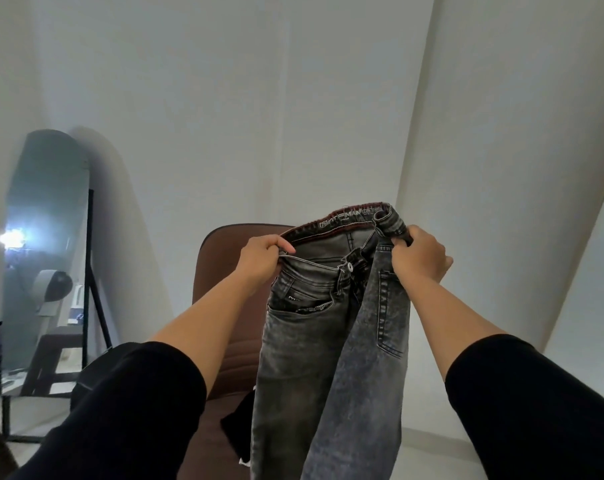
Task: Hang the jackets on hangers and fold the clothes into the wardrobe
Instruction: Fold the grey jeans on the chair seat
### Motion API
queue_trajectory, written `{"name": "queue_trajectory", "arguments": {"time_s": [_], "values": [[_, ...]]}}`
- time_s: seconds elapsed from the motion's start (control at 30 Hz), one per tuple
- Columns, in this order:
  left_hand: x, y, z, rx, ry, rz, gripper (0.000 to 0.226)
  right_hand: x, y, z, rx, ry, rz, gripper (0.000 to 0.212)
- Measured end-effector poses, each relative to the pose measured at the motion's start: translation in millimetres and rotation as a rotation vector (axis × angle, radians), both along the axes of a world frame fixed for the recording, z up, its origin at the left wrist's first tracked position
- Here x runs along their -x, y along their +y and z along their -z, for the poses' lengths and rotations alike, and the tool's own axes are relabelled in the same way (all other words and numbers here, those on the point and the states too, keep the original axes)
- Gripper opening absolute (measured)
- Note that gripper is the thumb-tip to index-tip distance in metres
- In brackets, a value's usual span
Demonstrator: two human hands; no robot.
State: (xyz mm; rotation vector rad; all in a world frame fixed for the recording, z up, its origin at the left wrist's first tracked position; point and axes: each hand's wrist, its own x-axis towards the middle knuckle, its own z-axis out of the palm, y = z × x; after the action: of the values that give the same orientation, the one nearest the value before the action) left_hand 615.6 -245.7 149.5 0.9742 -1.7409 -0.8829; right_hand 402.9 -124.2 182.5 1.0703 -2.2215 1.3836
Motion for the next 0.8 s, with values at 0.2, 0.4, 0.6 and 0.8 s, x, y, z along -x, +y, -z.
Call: {"name": "queue_trajectory", "arguments": {"time_s": [0.2, 0.4, 0.6, 0.8], "values": [[3.8, 15.0, -14.0, -0.01, -0.168, 0.116, 0.047, 3.9, 10.9, 1.8, 0.11, -0.02, -0.09, 0.046], [4.7, 13.8, -19.5, 0.276, -0.483, -0.004, 0.048, 9.4, 16.6, 1.3, 0.048, 0.038, -0.097, 0.065], [5.0, 10.6, -38.9, 0.385, -0.157, -0.132, 0.025, 14.3, 19.1, -11.0, 0.057, -0.155, -0.359, 0.031], [26.7, 23.5, -84.3, 0.327, 0.16, -0.107, 0.023, -11.0, 7.4, -19.9, 0.129, -0.238, -0.611, 0.015]]}}
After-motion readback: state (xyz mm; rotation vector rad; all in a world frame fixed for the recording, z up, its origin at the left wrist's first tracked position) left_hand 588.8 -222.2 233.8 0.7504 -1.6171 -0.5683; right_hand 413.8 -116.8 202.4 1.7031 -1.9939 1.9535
